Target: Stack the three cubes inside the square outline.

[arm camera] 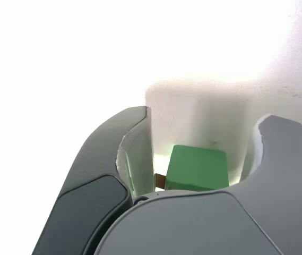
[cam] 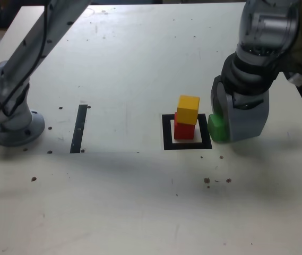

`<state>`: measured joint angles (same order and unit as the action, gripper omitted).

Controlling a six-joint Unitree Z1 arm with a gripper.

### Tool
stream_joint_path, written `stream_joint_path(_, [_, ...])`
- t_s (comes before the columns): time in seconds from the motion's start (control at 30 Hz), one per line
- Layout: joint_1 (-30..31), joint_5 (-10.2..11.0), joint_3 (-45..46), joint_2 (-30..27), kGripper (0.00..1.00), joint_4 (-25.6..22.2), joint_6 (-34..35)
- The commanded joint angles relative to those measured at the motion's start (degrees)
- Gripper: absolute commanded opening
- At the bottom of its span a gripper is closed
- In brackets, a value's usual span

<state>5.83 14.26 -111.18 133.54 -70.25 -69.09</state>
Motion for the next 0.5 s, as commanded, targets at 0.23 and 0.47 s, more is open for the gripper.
stream_joint_path(0.23, [0.15, -0.18, -0.09, 0.14, 0.33, 0.26, 0.09])
stream_joint_path(0.47, [0.15, 0.42, -1.51, -2.49, 0.33, -0.35, 0.15])
